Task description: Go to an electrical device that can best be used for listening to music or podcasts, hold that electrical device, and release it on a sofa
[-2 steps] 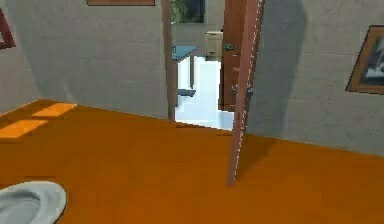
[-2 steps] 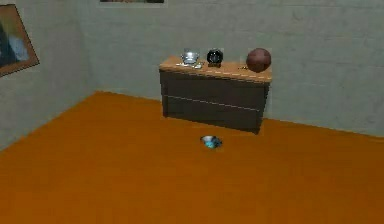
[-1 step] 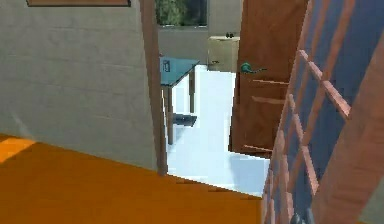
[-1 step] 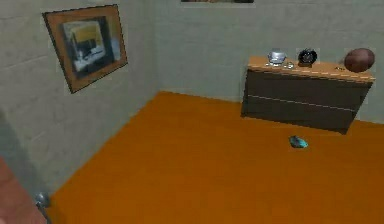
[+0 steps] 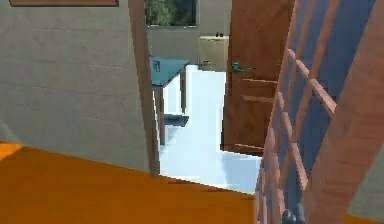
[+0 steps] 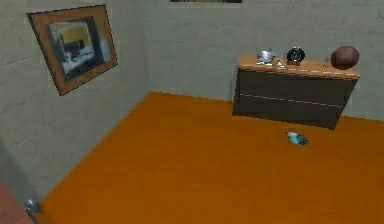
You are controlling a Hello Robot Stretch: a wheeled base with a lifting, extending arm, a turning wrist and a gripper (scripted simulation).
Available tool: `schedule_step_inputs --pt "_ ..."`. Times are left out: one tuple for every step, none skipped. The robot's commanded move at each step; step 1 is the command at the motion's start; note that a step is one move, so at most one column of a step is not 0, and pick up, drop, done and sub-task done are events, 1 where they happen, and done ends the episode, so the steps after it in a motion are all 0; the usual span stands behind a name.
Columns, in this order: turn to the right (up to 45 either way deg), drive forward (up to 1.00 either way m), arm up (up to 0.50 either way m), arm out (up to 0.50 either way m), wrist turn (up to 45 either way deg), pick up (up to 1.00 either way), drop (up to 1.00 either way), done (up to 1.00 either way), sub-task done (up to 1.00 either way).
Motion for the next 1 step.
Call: schedule_step_inputs --pt "-45.0 0.0 0.0 0.0 0.0 0.0 0.0 0.0 0.0"
